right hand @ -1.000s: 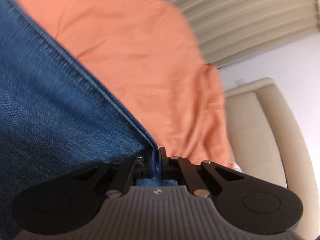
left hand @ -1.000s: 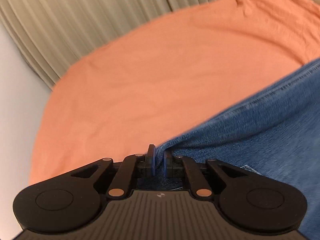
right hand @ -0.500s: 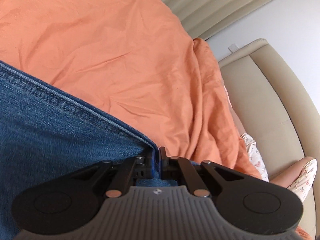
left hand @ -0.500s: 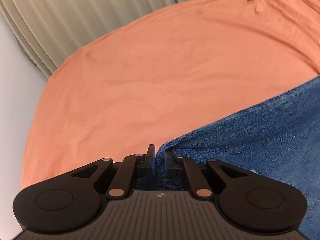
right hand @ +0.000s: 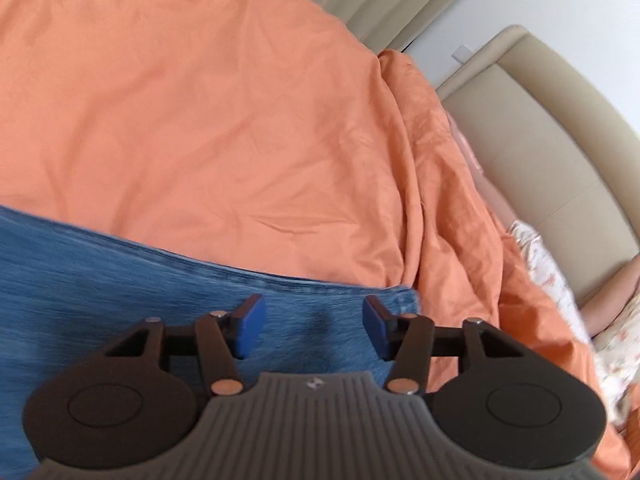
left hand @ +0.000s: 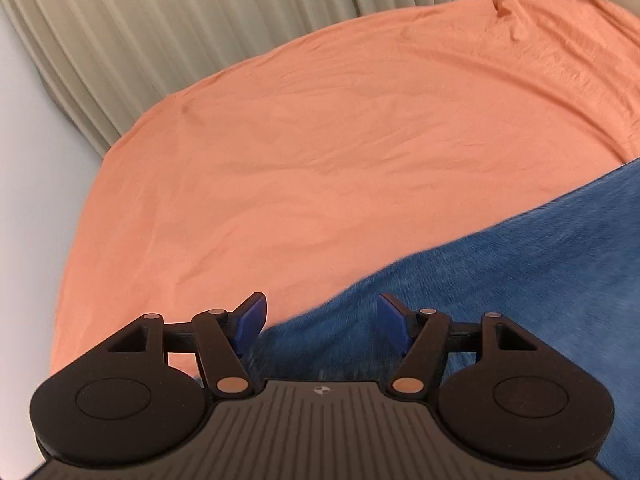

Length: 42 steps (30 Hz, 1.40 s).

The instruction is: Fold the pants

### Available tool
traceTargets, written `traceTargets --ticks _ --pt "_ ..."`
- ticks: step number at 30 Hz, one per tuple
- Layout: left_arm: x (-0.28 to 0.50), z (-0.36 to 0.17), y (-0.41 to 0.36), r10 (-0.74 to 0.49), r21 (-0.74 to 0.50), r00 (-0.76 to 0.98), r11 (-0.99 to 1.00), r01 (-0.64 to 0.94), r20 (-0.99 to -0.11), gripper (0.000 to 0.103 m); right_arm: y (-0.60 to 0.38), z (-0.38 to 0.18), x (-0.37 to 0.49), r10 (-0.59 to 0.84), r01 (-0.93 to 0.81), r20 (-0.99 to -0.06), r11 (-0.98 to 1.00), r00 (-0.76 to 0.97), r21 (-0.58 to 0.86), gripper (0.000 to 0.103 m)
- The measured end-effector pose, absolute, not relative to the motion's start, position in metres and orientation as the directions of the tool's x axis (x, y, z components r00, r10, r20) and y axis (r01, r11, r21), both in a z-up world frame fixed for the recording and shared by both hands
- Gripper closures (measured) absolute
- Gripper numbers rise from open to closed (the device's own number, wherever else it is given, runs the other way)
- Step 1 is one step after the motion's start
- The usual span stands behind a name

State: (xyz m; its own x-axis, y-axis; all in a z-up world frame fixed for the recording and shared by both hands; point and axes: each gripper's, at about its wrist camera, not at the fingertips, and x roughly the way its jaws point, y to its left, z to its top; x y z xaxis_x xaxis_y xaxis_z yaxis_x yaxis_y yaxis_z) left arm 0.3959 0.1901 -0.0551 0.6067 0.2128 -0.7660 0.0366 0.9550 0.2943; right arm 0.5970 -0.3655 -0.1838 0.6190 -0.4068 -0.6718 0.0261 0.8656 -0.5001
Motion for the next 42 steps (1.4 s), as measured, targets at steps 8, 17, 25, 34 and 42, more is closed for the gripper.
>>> traceTargets --ticks 8,17,25,34,42 --pt "0.298 -0.009 0.237 0.150 0.119 0.573 0.989 -0.091 -0.806 0.028 -0.299 -0.148 0.502 -0.112 -0.103 -0.790 0.971 0.603 -0.216 0.054" --pt "0.203 -0.035 0.312 -0.003 -0.319 0.648 0.872 -0.370 -0.761 0.026 -0.190 -0.159 0.374 0.248 -0.294 -0.826 0.950 0.507 0.104 0.057" --pt "0.186 -0.110 0.346 -0.056 -0.612 0.741 0.608 -0.506 -0.669 0.026 -0.125 -0.184 0.306 0.394 -0.367 -0.795 0.900 0.460 0.234 0.057" --pt "0.228 -0.152 0.356 -0.073 -0.694 0.785 0.523 -0.494 -0.615 0.035 -0.055 -0.187 0.270 0.433 -0.518 -0.750 0.844 0.500 0.142 0.056" --pt "0.242 -0.098 0.338 0.029 -0.550 0.793 0.704 -0.448 -0.608 0.081 -0.003 -0.173 0.245 0.383 -0.601 -0.646 0.785 0.660 -0.148 0.056"
